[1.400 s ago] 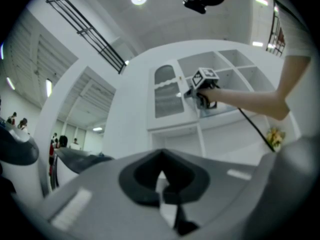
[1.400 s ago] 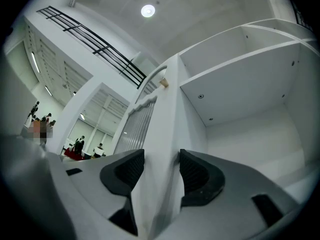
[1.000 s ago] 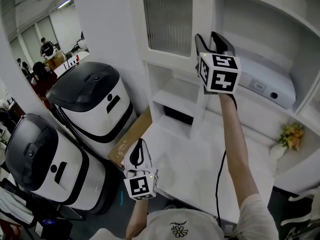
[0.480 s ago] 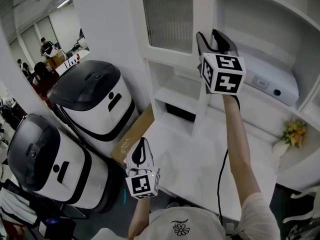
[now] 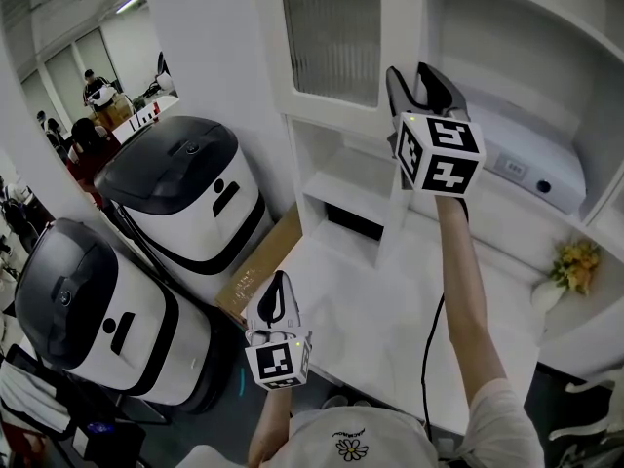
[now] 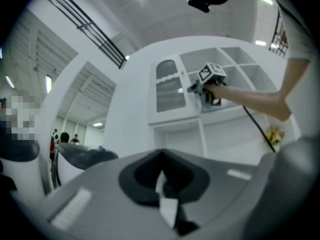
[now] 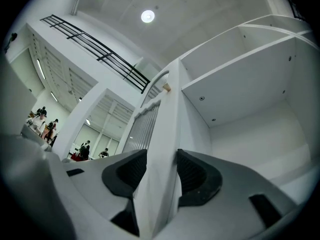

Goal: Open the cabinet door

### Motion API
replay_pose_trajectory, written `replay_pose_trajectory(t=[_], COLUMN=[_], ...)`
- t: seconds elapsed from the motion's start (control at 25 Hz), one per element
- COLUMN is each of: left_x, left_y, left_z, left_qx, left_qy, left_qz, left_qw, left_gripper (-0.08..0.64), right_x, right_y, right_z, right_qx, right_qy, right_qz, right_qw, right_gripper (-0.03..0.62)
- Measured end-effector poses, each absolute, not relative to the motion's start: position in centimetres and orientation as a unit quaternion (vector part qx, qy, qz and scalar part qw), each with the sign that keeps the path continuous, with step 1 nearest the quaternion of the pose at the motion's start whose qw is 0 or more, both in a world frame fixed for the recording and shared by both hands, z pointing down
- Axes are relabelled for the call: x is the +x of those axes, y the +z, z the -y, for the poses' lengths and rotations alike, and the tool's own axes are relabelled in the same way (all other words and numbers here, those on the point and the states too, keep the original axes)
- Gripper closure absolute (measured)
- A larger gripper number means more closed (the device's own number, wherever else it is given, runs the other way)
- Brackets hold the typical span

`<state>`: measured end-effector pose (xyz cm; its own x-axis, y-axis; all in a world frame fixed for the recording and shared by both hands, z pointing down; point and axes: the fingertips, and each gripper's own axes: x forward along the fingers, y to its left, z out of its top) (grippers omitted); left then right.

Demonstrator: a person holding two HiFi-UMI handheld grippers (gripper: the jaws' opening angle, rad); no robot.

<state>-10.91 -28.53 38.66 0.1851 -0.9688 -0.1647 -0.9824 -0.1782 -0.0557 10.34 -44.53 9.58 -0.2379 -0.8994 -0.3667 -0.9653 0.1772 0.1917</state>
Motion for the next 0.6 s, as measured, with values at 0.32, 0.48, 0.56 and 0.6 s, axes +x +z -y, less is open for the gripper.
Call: replay_pose_trajectory(t=[0.32,0.48,0.56,0.6], left_x=[-10.7,-10.4,-10.2,-10.1], left_y=[38.5,38.7,38.7,38.7], left_z=[28.2,27.8,27.6,27.6], left_qx=[-0.766,-0.768,-0.769,-0.770], left_qy=[0.044,0.044,0.044,0.045], left_qz=[-0.636,-0.634,-0.633,-0.633], left_qw=[0.077,0.074,0.072,0.071], left_gripper=[0.554,0.554,0.554,0.554], right_x=[9.1,8.6,8.7,8.8], right_y=[9.4,9.2,9.1,9.1], right_z=[41.7,40.5,40.5,40.7], right_qx=[-0.565,-0.515,-0.500,-0.498], right_qy=[0.175,0.114,0.088,0.076], right_qz=[-0.797,-0.834,-0.845,-0.847], right_qw=[0.122,0.160,0.170,0.171], right_gripper=[0.463,0.485,0.488,0.491])
